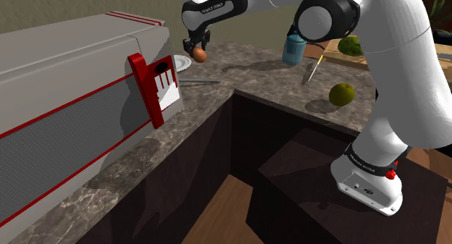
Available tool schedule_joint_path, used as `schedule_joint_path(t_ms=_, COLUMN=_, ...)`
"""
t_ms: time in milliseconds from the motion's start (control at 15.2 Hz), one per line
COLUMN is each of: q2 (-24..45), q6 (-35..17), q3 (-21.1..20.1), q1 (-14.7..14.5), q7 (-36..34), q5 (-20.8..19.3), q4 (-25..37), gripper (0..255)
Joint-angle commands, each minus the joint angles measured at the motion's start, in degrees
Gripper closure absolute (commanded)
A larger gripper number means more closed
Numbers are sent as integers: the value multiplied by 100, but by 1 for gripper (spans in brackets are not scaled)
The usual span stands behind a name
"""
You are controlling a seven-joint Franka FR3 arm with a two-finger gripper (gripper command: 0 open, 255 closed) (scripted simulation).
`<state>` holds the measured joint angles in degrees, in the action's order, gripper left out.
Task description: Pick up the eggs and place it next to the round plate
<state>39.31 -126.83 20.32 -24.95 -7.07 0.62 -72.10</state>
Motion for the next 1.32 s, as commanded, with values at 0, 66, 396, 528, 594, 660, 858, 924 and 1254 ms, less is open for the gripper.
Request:
schedule_joint_path(t_ms=0, q2=140, q6=-46, q3=-18, q1=8, q7=-37, q5=19, q4=89, gripper=255)
schedule_joint_path(t_ms=66, q2=160, q6=-110, q3=-21, q1=6, q7=-44, q5=21, q4=44, gripper=255)
schedule_joint_path(t_ms=396, q2=280, q6=-415, q3=-38, q1=1, q7=-81, q5=34, q4=-148, gripper=255)
schedule_joint_path(t_ms=528, q2=335, q6=-533, q3=-46, q1=1, q7=-95, q5=40, q4=-215, gripper=255)
schedule_joint_path(t_ms=594, q2=366, q6=-589, q3=-50, q1=2, q7=-101, q5=44, q4=-241, gripper=255)
schedule_joint_path(t_ms=660, q2=395, q6=-647, q3=-54, q1=3, q7=-108, q5=47, q4=-272, gripper=255)
schedule_joint_path(t_ms=858, q2=495, q6=-811, q3=-69, q1=8, q7=-129, q5=60, q4=-340, gripper=255)
schedule_joint_path(t_ms=924, q2=530, q6=-865, q3=-74, q1=10, q7=-135, q5=64, q4=-360, gripper=255)
schedule_joint_path(t_ms=1254, q2=717, q6=-1125, q3=-100, q1=24, q7=-168, q5=87, q4=-440, gripper=255)
